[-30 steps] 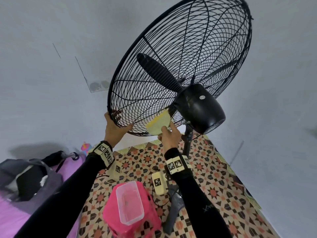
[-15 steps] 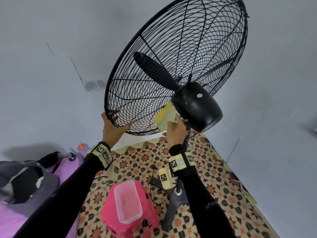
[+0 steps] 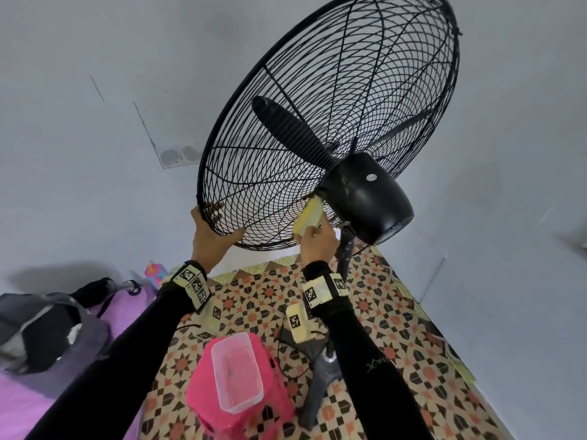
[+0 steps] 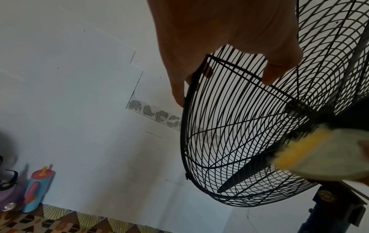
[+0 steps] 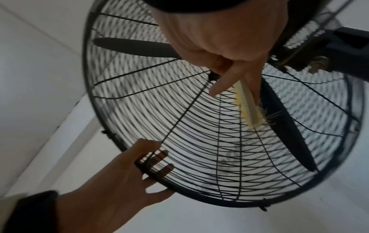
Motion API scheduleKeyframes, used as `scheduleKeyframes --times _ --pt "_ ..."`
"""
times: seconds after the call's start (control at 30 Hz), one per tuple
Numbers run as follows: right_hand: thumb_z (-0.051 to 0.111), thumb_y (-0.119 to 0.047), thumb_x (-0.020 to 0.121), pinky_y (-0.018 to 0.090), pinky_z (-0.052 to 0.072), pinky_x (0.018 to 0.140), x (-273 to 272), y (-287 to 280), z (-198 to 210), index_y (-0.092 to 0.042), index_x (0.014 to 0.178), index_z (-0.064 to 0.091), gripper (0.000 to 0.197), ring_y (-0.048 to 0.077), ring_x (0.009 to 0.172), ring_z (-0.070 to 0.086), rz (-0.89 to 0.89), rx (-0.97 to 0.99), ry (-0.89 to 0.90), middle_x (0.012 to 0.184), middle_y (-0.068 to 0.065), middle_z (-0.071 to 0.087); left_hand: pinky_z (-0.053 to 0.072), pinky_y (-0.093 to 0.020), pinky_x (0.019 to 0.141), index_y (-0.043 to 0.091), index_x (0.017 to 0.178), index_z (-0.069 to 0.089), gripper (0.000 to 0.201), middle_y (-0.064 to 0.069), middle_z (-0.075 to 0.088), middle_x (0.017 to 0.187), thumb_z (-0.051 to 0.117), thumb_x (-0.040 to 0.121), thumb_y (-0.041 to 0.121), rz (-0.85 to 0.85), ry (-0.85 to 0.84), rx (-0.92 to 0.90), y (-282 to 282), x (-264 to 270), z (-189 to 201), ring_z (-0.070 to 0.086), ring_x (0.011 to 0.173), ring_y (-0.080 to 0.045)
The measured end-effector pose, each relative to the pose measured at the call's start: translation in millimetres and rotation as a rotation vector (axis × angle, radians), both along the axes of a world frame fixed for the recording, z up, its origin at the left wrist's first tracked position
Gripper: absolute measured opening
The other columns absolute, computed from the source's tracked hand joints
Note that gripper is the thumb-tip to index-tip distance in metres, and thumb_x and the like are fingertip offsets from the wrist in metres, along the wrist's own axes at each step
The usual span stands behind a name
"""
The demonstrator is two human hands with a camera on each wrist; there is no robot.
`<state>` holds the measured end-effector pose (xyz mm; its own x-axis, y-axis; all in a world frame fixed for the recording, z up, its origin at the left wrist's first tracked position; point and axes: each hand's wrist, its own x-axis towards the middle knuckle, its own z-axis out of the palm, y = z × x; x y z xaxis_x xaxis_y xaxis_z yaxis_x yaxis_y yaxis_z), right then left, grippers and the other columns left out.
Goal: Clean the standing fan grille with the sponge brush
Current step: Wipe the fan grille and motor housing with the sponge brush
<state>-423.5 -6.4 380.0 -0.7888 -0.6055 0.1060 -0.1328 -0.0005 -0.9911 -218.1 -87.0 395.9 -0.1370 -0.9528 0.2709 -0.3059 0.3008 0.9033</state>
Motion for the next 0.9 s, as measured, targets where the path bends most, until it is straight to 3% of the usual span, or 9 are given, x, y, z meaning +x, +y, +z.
scheduleKeyframes --times 0.07,0.13,0.23,0.37,0.5,0.57,0.63,0.77,0.9 --pt "0.046 -0.008 0.102 0.038 0.064 0.068 6 6 1 -0.019 0.152 0.046 0.051 0.021 0.075 0.075 -0.004 -0.073 0.068 0.106 0.0 0.066 0.051 -0.049 0.108 0.025 0.142 0.025 0.103 0.015 0.057 0.132 0.087 0.063 0.053 -0.003 -0.007 -0.01 1 0 0 0.062 0.116 -0.014" --pt "0.046 -0.008 0.103 0.037 0.064 0.068 10 13 -7 -0.017 0.152 0.044 0.05 0.025 0.078 0.075 -0.012 -0.076 0.069 0.101 -0.001 0.063 0.051 -0.047 0.108 0.027 0.141 0.026 0.101 0.013 0.057 0.135 0.087 0.065 0.049 -0.006 -0.005 -0.022 3 -1 -1 0.061 0.117 -0.012" --pt "0.047 -0.004 0.102 0.047 0.064 0.071 7 8 -17 -0.016 0.152 0.045 0.051 0.035 0.089 0.075 -0.018 0.039 -0.085 0.119 0.008 0.063 0.049 -0.045 0.109 0.025 0.143 0.026 0.103 0.013 0.056 0.136 0.087 0.065 0.051 -0.013 0.001 -0.013 3 0 -1 0.06 0.118 -0.011" --pt "0.047 -0.008 0.102 0.046 0.064 0.069 0 0 -14 -0.015 0.152 0.044 0.05 0.03 0.087 0.076 -0.086 -0.04 -0.097 0.129 0.005 0.061 0.049 -0.041 0.106 0.025 0.142 0.026 0.102 0.017 0.054 0.137 0.087 0.064 0.053 -0.027 0.003 -0.013 4 1 0 0.057 0.115 0.006" --pt "0.045 -0.005 0.104 0.038 0.063 0.056 18 1 -19 -0.014 0.153 0.043 0.049 0.015 0.061 0.072 -0.048 -0.048 -0.014 0.108 0.002 0.056 0.047 -0.04 0.106 0.023 0.145 0.025 0.099 0.016 0.054 0.136 0.088 0.071 0.041 -0.007 -0.012 -0.02 3 -1 0 0.059 0.116 -0.011" --pt "0.05 -0.006 0.101 0.042 0.064 0.064 13 0 -27 -0.013 0.148 0.05 0.048 0.021 0.07 0.073 0.07 0.052 0.062 0.107 0.005 0.064 0.047 -0.041 0.107 0.023 0.145 0.025 0.098 0.015 0.055 0.136 0.088 0.072 0.039 0.004 -0.013 -0.022 2 0 -1 0.059 0.117 -0.014" --pt "0.054 -0.006 0.098 0.046 0.063 0.076 3 2 -27 -0.014 0.141 0.058 0.044 0.029 0.085 0.074 0.147 0.114 0.056 0.117 0.011 0.069 0.047 -0.041 0.106 0.023 0.144 0.025 0.096 0.013 0.056 0.137 0.089 0.074 0.035 0.006 -0.026 -0.027 2 1 -4 0.06 0.117 -0.015" --pt "0.046 -0.005 0.103 0.029 0.06 0.054 6 5 -25 -0.014 0.152 0.044 0.049 0.014 0.058 0.072 -0.02 -0.02 -0.035 0.119 0.008 0.06 0.05 -0.045 0.106 0.026 0.144 0.024 0.097 0.012 0.057 0.137 0.09 0.073 0.038 0.01 -0.04 -0.03 -2 -2 -5 0.062 0.118 -0.019" --pt "0.049 -0.009 0.103 0.03 0.062 0.06 27 5 -43 -0.017 0.155 0.041 0.053 0.018 0.068 0.071 0.176 0.073 0.095 0.119 0.012 0.061 0.049 -0.046 0.108 0.024 0.144 0.024 0.098 0.013 0.055 0.136 0.09 0.073 0.038 0.013 -0.028 -0.022 -3 2 -5 0.061 0.118 -0.017"
